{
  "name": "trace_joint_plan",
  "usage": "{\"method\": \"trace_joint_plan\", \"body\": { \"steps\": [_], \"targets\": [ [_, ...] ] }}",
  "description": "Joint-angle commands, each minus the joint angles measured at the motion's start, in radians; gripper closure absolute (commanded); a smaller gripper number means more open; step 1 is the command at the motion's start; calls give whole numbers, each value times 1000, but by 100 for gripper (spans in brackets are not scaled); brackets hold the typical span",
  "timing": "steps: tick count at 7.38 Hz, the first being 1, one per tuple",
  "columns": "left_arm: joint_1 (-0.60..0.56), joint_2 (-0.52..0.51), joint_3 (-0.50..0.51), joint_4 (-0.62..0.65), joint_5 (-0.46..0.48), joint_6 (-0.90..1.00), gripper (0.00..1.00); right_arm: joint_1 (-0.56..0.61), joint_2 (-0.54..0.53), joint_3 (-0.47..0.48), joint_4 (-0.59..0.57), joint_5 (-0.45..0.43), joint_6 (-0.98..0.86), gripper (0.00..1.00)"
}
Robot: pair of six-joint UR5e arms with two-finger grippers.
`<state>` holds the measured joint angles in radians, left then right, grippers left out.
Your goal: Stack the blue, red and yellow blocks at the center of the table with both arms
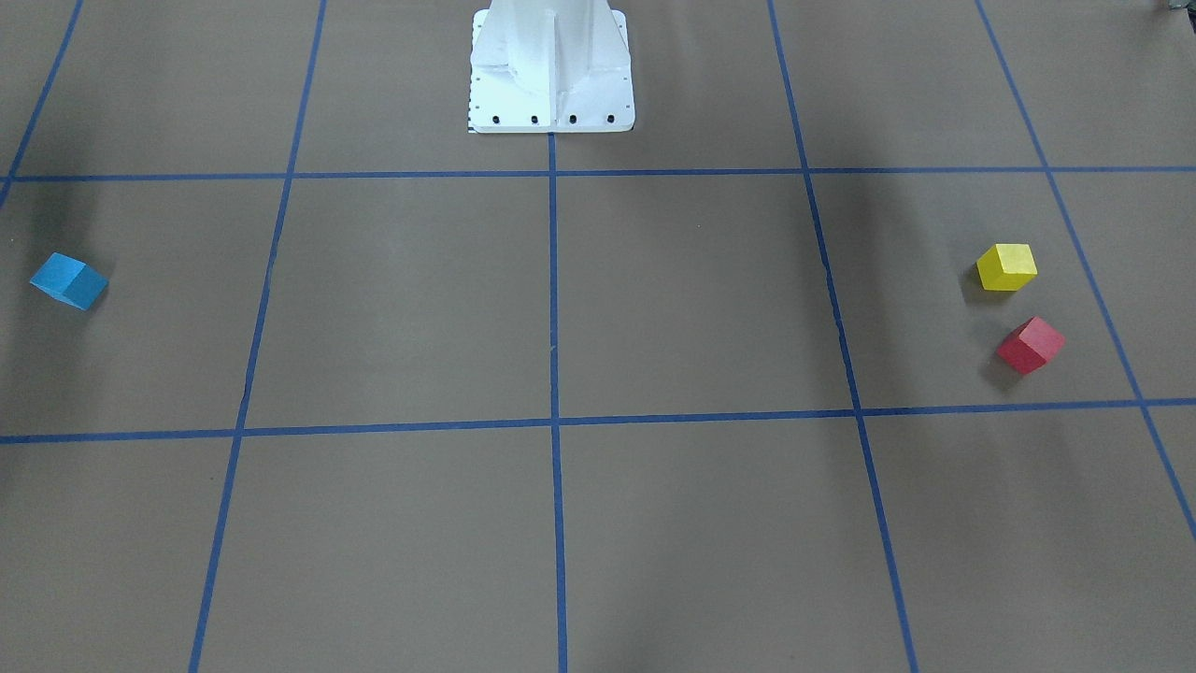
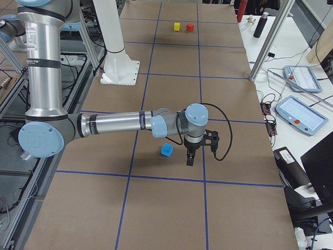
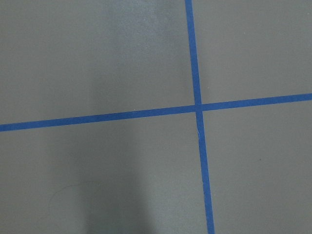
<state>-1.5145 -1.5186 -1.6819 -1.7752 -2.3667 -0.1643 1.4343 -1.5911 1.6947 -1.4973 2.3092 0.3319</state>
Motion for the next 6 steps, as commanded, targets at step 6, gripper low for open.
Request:
{"method": "trace_joint_plan", "body": {
  "steps": [6],
  "targets": [
    [5, 20, -10, -6, 0, -3, 0, -60, -72, -12, 186, 7, 62, 0]
  ]
}}
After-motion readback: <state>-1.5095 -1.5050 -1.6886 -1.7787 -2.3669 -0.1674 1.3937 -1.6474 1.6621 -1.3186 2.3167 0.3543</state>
